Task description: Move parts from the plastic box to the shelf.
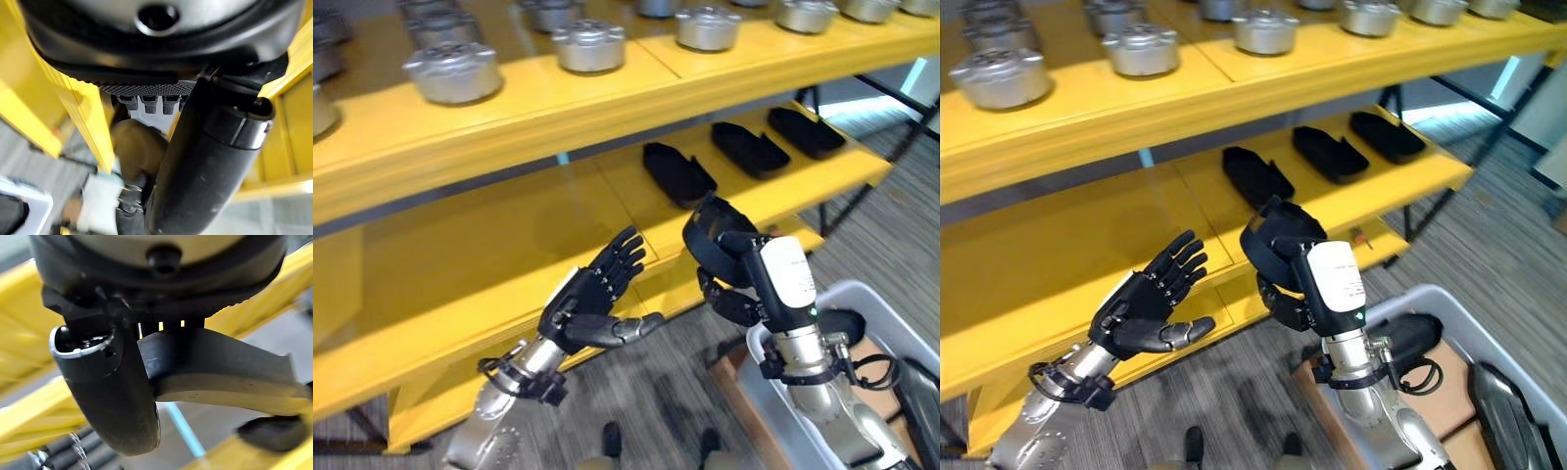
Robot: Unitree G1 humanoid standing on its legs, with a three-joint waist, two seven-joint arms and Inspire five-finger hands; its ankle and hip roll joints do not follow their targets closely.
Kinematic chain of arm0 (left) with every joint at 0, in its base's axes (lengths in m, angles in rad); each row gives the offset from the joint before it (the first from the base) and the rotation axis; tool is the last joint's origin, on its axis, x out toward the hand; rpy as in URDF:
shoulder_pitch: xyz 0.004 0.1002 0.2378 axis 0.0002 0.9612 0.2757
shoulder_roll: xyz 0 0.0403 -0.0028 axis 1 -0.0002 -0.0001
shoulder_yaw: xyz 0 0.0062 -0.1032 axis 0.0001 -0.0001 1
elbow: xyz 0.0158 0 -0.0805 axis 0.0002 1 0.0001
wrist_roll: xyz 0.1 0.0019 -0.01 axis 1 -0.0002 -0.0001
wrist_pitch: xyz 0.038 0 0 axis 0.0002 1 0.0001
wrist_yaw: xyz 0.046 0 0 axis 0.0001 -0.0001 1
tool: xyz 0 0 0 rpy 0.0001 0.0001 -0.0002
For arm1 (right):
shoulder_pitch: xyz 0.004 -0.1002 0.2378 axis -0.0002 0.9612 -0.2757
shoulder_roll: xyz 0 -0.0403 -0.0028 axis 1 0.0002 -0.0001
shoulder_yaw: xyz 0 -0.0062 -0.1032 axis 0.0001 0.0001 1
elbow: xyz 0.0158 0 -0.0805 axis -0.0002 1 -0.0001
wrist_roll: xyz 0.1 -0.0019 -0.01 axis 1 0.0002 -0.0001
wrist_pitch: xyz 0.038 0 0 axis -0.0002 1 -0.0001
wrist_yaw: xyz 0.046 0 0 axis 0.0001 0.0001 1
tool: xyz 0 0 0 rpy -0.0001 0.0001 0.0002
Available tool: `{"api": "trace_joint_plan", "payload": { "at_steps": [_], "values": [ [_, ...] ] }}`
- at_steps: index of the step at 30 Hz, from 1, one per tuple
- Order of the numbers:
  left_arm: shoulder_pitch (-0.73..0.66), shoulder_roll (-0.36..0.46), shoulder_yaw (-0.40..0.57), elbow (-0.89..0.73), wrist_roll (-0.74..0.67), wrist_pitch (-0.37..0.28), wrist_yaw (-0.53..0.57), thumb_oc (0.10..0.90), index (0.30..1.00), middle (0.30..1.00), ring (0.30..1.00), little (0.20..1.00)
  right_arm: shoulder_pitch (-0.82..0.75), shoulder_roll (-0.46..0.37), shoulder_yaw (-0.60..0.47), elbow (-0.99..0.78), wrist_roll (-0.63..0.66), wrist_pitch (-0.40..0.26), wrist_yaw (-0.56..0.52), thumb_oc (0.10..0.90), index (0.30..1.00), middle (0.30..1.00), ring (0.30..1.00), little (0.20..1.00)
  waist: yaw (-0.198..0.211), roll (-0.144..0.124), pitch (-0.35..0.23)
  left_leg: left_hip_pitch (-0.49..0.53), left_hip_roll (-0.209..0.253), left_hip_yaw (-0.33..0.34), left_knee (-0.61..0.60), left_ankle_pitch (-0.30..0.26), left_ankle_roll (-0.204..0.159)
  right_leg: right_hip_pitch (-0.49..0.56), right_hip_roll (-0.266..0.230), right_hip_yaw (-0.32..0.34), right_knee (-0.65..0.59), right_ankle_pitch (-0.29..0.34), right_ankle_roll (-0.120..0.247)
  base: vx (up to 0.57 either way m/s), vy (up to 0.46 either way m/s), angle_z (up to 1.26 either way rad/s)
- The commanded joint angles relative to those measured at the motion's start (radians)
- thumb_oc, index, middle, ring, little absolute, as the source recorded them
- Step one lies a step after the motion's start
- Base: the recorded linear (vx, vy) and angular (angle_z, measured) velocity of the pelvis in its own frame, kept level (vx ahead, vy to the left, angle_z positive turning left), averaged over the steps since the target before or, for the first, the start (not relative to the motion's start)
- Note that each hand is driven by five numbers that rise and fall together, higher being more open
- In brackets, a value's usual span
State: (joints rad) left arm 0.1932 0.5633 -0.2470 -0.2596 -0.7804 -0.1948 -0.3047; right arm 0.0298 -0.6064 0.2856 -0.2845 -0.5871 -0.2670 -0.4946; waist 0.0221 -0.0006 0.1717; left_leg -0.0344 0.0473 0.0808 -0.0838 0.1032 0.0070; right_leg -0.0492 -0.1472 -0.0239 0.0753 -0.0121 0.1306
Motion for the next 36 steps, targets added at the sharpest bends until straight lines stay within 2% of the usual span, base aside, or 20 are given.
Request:
{"api": "trace_joint_plan", "payload": {
  "at_steps": [1,4,9,11,14,16,17,20,23,25,28,29,34,36],
  "values": [
    [-0.089,-0.047,0.030,-0.094,-0.035,-0.049,-0.069,0.900,1.000,1.000,1.000,1.000,-0.115,-0.046,-0.052,-0.191,0.038,-0.119,-0.038,0.400,0.300,0.300,0.300,0.300,-0.048,0.001,-0.074,0.086,-0.080,-0.069,-0.002,-0.093,0.043,0.027,0.093,0.053,-0.103,0.095,-0.050,0.12,-0.058,0.52],
    [-0.076,-0.040,0.037,-0.082,-0.052,-0.075,-0.057,0.900,1.000,1.000,1.000,1.000,-0.128,-0.072,-0.020,-0.174,0.051,-0.166,-0.031,0.400,0.300,0.300,0.300,0.300,-0.038,0.004,-0.080,0.083,-0.077,-0.076,0.004,-0.095,0.036,0.045,0.088,0.048,-0.122,0.094,-0.054,0.12,-0.083,0.47],
    [-0.072,-0.033,0.031,-0.089,-0.046,-0.084,-0.030,0.900,1.000,1.000,1.000,1.000,-0.181,-0.090,0.043,-0.153,0.054,-0.174,-0.039,0.400,0.300,0.300,0.300,0.300,-0.017,0.005,-0.089,0.076,-0.067,-0.084,0.014,-0.089,0.025,0.059,0.081,0.026,-0.130,0.088,-0.060,0.11,-0.084,0.06],
    [-0.053,-0.021,0.024,-0.109,-0.029,-0.088,0.020,0.900,1.000,1.000,1.000,1.000,-0.209,-0.108,0.090,-0.179,0.066,-0.196,-0.014,0.400,0.300,0.300,0.300,0.300,0.001,0.005,-0.098,0.082,-0.056,-0.068,0.040,-0.107,0.014,0.087,0.082,-0.027,-0.134,0.065,-0.070,0.30,-0.157,0.20],
    [-0.053,-0.019,0.027,-0.109,-0.041,-0.083,0.026,0.900,1.000,1.000,1.000,1.000,-0.215,-0.117,0.107,-0.179,0.064,-0.200,-0.006,0.400,0.300,0.300,0.300,0.300,0.001,0.004,-0.099,0.073,-0.058,-0.047,0.082,-0.126,0.010,0.091,0.078,-0.045,-0.128,0.056,-0.074,0.11,-0.051,0.29],
    [-0.069,-0.017,0.021,-0.105,-0.050,-0.076,0.014,0.900,1.000,1.000,1.000,1.000,-0.225,-0.125,0.117,-0.173,0.042,-0.198,-0.005,0.400,0.300,0.300,0.300,0.300,-0.004,0.000,-0.094,0.051,-0.059,0.000,0.155,-0.149,0.007,0.084,0.065,-0.072,-0.113,0.053,-0.077,0.03,0.013,0.32],
    [-0.092,-0.022,0.000,-0.096,-0.060,-0.072,0.014,0.900,1.000,1.000,1.000,1.000,-0.241,-0.127,0.125,-0.151,0.014,-0.190,-0.016,0.400,0.300,0.300,0.300,0.300,-0.013,-0.001,-0.082,0.029,-0.027,0.062,0.206,-0.148,-0.003,0.074,0.047,-0.117,-0.087,0.048,-0.082,-0.01,0.070,0.50],
    [-0.107,-0.026,-0.023,-0.079,-0.061,-0.076,0.017,0.900,1.000,1.000,1.000,1.000,-0.257,-0.118,0.136,-0.110,-0.011,-0.179,-0.021,0.400,0.300,0.300,0.300,0.300,-0.019,0.009,-0.076,0.027,0.017,0.087,0.181,-0.102,-0.021,0.075,0.037,-0.151,-0.074,0.048,-0.080,0.07,0.169,0.97],
    [-0.084,-0.027,-0.023,-0.074,-0.085,-0.089,0.043,0.900,1.000,1.000,1.000,1.000,-0.243,-0.126,0.134,-0.101,-0.026,-0.156,-0.023,0.400,0.300,0.300,0.300,0.300,-0.013,0.030,-0.078,0.038,0.061,0.076,0.031,0.007,-0.057,0.102,0.019,-0.168,-0.084,0.041,-0.067,0.17,0.325,0.49],
    [-0.068,-0.030,-0.018,-0.072,-0.088,-0.098,0.031,0.900,1.000,1.000,1.000,1.000,-0.216,-0.137,0.108,-0.108,-0.041,-0.154,-0.026,0.400,0.300,0.300,0.300,0.300,-0.009,0.032,-0.073,-0.001,0.088,0.089,0.026,0.045,-0.075,0.122,0.000,-0.179,-0.083,0.034,-0.062,0.13,0.315,0.28],
    [-0.061,-0.019,-0.010,-0.069,-0.036,-0.142,0.066,0.900,1.000,1.000,1.000,1.000,-0.205,-0.146,0.098,-0.094,-0.058,-0.153,-0.045,0.400,0.300,0.300,0.300,0.300,-0.007,0.035,-0.075,0.001,0.088,0.108,0.038,0.029,-0.068,0.130,-0.027,-0.202,-0.067,0.022,-0.049,0.11,0.337,0.28],
    [-0.055,-0.017,0.005,-0.057,-0.066,-0.178,0.092,0.900,1.000,1.000,1.000,1.000,-0.178,-0.136,0.087,-0.075,-0.090,-0.133,-0.061,0.400,0.300,0.300,0.300,0.300,-0.002,0.033,-0.081,0.019,0.067,0.101,0.052,-0.005,-0.047,0.127,-0.049,-0.206,-0.051,0.023,-0.039,0.17,0.430,0.25],
    [-0.017,-0.021,0.052,-0.039,-0.060,-0.173,0.015,0.900,1.000,1.000,1.000,1.000,-0.158,-0.122,0.066,-0.040,-0.117,-0.103,-0.063,0.400,0.300,0.300,0.300,0.300,0.021,0.023,-0.093,0.047,0.025,0.087,0.060,-0.045,-0.012,0.126,-0.081,-0.214,-0.027,0.032,-0.015,0.11,0.264,0.21],
    [-0.006,-0.007,0.061,-0.030,-0.048,-0.177,-0.002,0.900,1.000,1.000,1.000,1.000,-0.145,-0.128,0.048,-0.031,-0.123,-0.075,-0.070,0.400,0.300,0.300,0.300,0.300,0.030,0.020,-0.092,0.046,0.007,0.082,0.060,-0.051,0.015,0.117,-0.097,-0.228,0.036,0.024,-0.014,0.06,0.228,-0.01]
  ]
}}
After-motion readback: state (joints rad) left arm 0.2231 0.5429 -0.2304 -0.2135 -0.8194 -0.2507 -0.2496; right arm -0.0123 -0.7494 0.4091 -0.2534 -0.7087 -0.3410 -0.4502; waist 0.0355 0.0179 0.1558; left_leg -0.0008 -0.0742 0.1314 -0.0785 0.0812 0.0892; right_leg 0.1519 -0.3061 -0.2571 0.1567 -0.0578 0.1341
